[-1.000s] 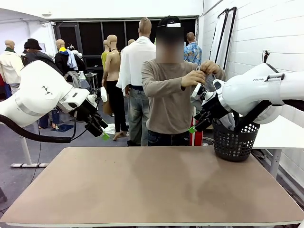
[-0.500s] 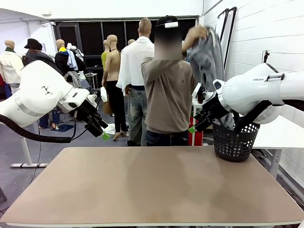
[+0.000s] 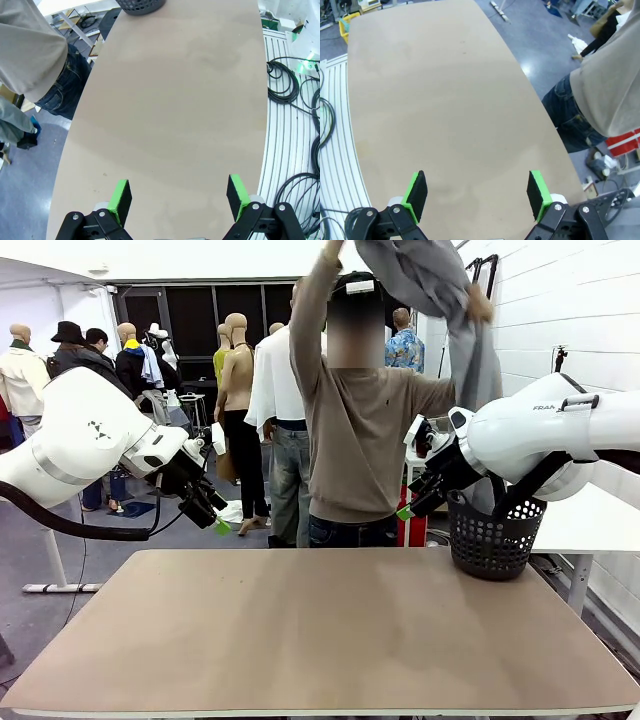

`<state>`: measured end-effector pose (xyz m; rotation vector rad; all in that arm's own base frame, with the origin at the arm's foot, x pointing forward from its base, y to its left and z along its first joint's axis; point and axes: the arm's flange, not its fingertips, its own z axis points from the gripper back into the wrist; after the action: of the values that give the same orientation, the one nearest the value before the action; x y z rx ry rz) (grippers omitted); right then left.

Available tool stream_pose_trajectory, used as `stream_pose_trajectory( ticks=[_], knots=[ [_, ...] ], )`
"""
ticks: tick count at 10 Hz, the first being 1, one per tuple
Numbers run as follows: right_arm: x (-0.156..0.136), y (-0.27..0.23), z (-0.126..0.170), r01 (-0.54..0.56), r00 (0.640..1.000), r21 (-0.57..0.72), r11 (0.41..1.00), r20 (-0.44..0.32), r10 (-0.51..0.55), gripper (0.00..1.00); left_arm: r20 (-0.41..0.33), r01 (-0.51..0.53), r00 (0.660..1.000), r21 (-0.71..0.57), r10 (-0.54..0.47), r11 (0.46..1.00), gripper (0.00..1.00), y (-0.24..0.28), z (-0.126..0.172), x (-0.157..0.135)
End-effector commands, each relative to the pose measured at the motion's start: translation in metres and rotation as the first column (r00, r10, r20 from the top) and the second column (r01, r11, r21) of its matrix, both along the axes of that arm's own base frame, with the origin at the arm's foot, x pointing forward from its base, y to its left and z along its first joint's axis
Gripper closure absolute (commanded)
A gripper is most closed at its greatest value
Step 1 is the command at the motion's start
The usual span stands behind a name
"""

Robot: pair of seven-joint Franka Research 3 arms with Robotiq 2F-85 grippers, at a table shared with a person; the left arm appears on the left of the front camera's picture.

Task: Fold the training pants.
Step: Grab both ends of the Training pants handed by a person.

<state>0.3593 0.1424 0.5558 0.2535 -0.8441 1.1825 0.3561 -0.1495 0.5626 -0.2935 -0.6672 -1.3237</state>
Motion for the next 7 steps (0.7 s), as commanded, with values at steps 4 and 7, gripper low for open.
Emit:
stream_pose_trajectory(
  ticks=[4, 7],
  knots=[
    [0.0007, -0.0006, -0.0005, -0.01, 1.0, -0.004, 1.0, 0.002, 0.01, 0.0, -0.007, 0.013, 1.0, -0.014, -0.013, 1.0, 0.0, 0.0018, 0.0007, 0.0013],
    [0.0007, -0.0006, -0.0005, -0.01, 1.0, -0.004, 1.0, 0.002, 0.01, 0.0, -0.007, 0.013, 1.0, -0.014, -0.013, 1.0, 0.0, 0.0018, 0.0007, 0.0013]
  ],
)
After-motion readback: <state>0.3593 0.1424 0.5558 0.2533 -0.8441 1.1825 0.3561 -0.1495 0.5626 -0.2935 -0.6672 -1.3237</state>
